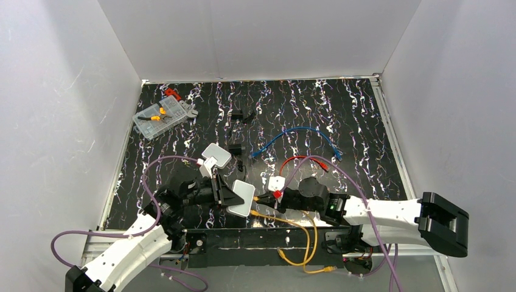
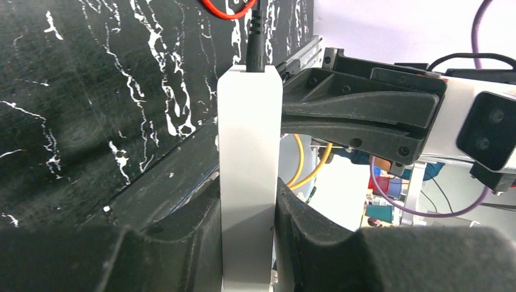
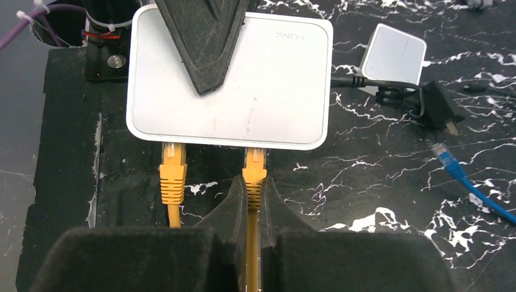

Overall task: Insert the plug into the switch port
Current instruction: Place the switch port at the center of the board.

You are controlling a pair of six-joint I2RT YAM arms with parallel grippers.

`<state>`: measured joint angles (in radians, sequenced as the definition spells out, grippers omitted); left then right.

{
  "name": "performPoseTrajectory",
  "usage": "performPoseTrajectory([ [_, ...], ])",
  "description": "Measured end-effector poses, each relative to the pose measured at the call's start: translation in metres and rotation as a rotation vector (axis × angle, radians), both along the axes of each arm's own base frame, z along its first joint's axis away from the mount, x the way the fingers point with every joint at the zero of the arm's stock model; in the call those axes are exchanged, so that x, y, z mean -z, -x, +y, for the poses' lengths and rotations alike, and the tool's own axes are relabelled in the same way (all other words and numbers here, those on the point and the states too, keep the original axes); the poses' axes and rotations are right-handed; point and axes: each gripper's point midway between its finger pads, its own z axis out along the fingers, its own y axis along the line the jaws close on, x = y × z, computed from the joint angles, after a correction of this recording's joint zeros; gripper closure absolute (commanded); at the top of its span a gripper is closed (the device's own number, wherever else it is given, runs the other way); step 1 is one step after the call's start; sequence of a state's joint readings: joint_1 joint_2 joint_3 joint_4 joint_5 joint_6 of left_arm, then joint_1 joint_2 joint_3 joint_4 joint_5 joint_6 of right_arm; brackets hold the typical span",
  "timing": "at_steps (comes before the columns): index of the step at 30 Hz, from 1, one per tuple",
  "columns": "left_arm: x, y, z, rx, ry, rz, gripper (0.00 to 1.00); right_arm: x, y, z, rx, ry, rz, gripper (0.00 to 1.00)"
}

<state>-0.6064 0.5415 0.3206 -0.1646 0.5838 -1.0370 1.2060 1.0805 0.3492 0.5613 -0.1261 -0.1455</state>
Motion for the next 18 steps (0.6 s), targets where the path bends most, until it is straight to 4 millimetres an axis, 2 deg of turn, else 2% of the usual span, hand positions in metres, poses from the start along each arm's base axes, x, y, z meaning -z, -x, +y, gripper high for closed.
performPoseTrajectory([
  [3, -0.008, -0.001, -0.002, 0.001, 0.011, -0.007, 1.00, -0.008, -0.001, -0.002, 0.004, -0.016, -0.016, 0.99],
  [9, -0.028, -0.010, -0.006, -0.005, 0.016, -0.022, 1.00, -0.025, -0.008, -0.004, 0.029, -0.039, -0.065, 0.97],
  [14, -0.057, -0.021, -0.005, -0.036, -0.004, -0.084, 1.00, -0.053, -0.020, -0.002, 0.064, -0.053, -0.130, 0.73],
  [18, -0.096, -0.033, -0.001, -0.073, -0.010, -0.188, 1.00, -0.094, -0.026, 0.000, 0.082, -0.114, -0.202, 0.57],
])
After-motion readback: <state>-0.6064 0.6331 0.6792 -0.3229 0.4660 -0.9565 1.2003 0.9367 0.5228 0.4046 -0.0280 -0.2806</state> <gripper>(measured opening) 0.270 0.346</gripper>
